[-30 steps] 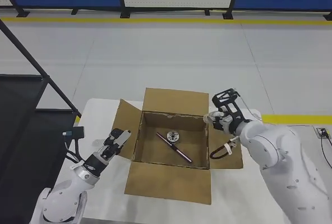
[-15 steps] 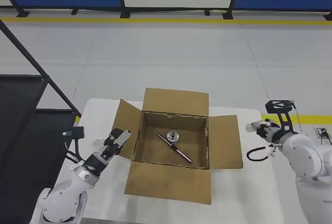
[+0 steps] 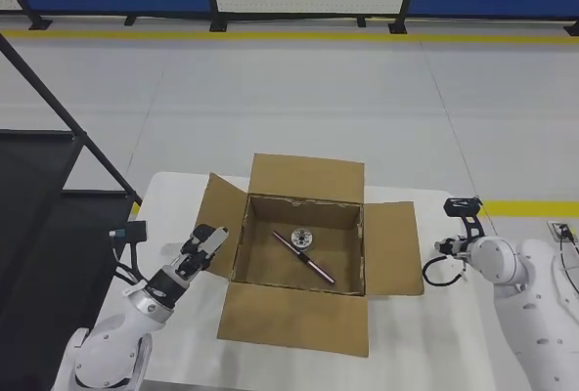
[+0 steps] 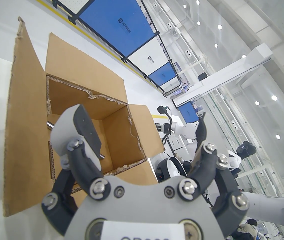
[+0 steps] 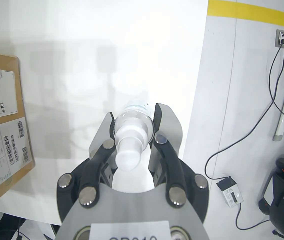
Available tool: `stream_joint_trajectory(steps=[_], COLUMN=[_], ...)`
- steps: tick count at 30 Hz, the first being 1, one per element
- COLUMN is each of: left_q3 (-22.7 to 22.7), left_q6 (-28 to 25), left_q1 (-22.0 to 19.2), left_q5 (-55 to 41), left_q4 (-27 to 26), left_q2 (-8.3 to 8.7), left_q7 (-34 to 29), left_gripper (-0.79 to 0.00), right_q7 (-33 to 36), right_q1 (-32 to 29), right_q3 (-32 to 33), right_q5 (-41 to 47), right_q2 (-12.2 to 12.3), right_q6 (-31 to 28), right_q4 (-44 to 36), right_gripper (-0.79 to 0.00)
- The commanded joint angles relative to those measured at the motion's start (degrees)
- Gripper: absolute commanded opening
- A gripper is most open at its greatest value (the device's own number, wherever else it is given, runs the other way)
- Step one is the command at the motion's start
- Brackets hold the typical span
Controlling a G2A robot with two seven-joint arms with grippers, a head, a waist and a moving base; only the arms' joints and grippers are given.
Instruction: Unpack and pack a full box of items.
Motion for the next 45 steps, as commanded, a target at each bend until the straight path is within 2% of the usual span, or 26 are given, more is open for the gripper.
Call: stream_joint_trajectory(steps=[1,4,5,6,7,10,13,16,22,24,28,32,37,40,45], left_q3=[0.0,0.0,0.0,0.0,0.0,0.0,0.0,0.0,0.0,0.0,-0.04,-0.7,-2.65,-4.02,-4.15], left_q6=[0.0,0.0,0.0,0.0,0.0,0.0,0.0,0.0,0.0,0.0,0.34,0.64,0.74,0.96,0.97], left_q1=[0.0,0.0,0.0,0.0,0.0,0.0,0.0,0.0,0.0,0.0,0.36,1.13,2.15,2.81,2.88], left_q5=[0.0,0.0,0.0,0.0,0.0,0.0,0.0,0.0,0.0,0.0,-0.02,0.36,-0.33,-1.24,-1.34], left_q4=[0.0,0.0,0.0,0.0,0.0,0.0,0.0,0.0,0.0,0.0,-0.08,0.01,-0.06,-0.33,-0.37], left_q2=[0.0,0.0,0.0,0.0,0.0,0.0,0.0,0.0,0.0,0.0,0.0,0.14,0.33,0.44,0.45], left_q7=[0.0,0.0,0.0,0.0,0.0,0.0,0.0,0.0,0.0,0.0,0.85,2.37,4.82,6.17,6.26], left_gripper=[0.0,0.0,0.0,0.0,0.0,0.0,0.0,0.0,0.0,0.0,0.0,0.0,0.0,0.0,0.0], right_q7=[0.08,0.05,0.08,0.16,0.17,0.03,0.61,0.48,-1.94,-2.28,-3.58,-3.68,-2.52,-2.25,-4.3], right_q1=[0.73,1.52,1.76,1.96,2.14,2.45,2.53,2.61,-0.88,-1.79,-1.68,2.25,9.51,13.84,20.02], right_q3=[-0.43,-0.94,-1.04,-1.15,-1.25,-1.27,-1.18,-0.24,2.58,2.09,-2.34,-9.14,-19.86,-26.41,-35.92], right_q5=[0.32,0.51,0.59,0.76,0.79,0.94,0.78,-0.84,-4.02,-4.01,0.46,4.97,11.64,14.78,19.19], right_q2=[-0.05,-0.1,-0.1,-0.1,-0.09,-0.03,0.09,0.34,0.83,0.81,0.36,-0.44,-2.35,-4.03,-7.64], right_q6=[-0.38,-0.31,-0.41,-0.56,-0.68,-0.65,-0.29,2.47,8.43,7.96,1.41,-6.28,-14.9,-17.38,-18.1], right_q4=[1.51,3.07,3.48,3.81,4.04,4.32,3.12,-0.18,-16.66,-22.05,-28.0,-25.82,-17.7,-11.06,0.58], right_gripper=[-0.597,-0.397,-0.2,-0.129,-0.08,0.0,0.0,0.0,0.0,0.0,0.0,0.0,0.0,0.0,0.0])
